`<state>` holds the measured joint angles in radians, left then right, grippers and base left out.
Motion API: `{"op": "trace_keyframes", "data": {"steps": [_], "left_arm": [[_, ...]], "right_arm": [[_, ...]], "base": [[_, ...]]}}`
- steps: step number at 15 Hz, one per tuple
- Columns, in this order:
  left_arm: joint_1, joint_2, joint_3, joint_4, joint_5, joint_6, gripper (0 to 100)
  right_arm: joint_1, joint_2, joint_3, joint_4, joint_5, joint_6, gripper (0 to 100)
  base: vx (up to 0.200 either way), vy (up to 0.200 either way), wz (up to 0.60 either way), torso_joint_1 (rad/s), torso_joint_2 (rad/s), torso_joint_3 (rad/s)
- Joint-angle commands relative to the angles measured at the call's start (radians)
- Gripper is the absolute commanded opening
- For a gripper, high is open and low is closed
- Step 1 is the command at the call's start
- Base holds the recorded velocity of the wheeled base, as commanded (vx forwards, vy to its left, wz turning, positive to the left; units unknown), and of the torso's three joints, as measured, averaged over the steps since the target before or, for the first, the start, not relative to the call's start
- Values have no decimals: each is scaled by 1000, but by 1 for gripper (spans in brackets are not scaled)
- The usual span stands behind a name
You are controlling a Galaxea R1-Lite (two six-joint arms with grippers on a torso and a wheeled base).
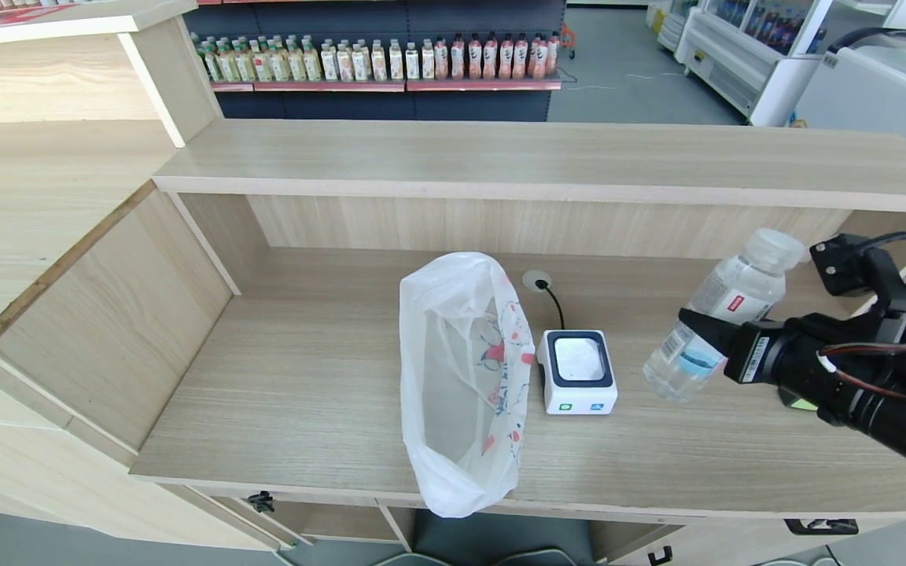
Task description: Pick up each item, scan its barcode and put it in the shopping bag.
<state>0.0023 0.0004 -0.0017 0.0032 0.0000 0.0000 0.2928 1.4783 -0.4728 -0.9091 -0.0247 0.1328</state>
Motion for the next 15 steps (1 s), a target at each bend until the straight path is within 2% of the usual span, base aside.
{"op": "trace_keyframes", "data": {"steps": [1,7,12,15], "left_arm": [[1,0,0,0,0,2,100],[1,0,0,0,0,0,100],[1,0,0,0,0,2,100],[1,0,0,0,0,2,100]], "right_arm": [[9,-21,-7,3,-1,-1,0],[60,73,-61,-2,-1,-1,0],[164,224,-156,-10,-3,-1,0],[226,390,-247,-89,-9,-1,0]], "base": [[0,200,0,2,-2,2],[0,200,0,7,4,3],[0,0,0,0,0,0],[0,0,0,0,0,0]]}}
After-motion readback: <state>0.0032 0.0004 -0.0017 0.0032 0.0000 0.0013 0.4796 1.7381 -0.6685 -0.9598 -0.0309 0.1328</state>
